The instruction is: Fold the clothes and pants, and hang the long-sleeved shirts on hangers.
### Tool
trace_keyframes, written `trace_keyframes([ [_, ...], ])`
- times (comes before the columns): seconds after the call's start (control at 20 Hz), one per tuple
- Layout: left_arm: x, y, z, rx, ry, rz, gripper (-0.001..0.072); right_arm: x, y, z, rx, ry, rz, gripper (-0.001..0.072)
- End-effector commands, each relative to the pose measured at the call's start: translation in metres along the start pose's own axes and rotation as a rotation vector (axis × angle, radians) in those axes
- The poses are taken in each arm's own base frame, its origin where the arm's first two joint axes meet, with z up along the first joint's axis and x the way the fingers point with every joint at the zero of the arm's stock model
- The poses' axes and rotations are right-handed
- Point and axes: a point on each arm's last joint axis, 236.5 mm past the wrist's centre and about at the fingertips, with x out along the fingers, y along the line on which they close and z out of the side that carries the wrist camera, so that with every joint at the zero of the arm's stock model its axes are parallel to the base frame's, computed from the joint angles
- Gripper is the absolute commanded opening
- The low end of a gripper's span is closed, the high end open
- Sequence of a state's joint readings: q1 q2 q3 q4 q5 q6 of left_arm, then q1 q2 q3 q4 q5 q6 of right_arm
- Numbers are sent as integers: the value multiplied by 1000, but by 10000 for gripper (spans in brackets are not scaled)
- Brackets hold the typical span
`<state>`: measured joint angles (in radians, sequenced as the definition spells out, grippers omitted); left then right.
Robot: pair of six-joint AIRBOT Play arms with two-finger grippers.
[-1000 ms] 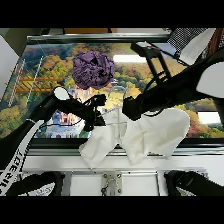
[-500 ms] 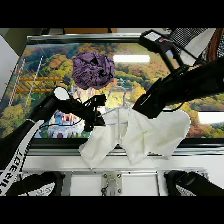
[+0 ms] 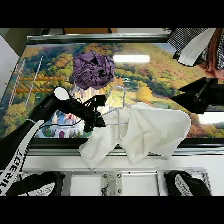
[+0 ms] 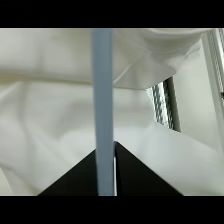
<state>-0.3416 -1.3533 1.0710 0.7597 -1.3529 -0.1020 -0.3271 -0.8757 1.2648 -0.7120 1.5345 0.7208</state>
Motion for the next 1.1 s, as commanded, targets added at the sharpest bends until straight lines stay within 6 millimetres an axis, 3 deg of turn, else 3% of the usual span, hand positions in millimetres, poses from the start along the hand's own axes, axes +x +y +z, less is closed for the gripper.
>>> trace_keyframes([
  [0.0, 0, 0, 0, -1, 0, -2, 22, -17, -53, -34, 99, -143, -67, 531],
  [0.05, 0, -1, 0, -1, 0, -3, 22, -19, -57, -37, 93, -173, -55, 530],
  [0.2, 0, -4, -1, -1, 1, -17, 22, -27, -41, -32, -50, -299, 81, 530],
  [0.4, 0, -7, -1, -1, 3, -28, 22, -20, -44, -50, -120, -250, 115, 532],
  [0.55, 0, -7, -1, -1, 3, -28, 22, -18, -34, -58, -191, -242, 180, 532],
  [0.65, 0, -7, -1, -1, 3, -31, 22, -13, -38, -74, -177, -187, 178, 531],
  [1.05, 0, -7, -1, 0, 3, -31, 22, 5, -31, -94, -155, -202, 245, 530],
])
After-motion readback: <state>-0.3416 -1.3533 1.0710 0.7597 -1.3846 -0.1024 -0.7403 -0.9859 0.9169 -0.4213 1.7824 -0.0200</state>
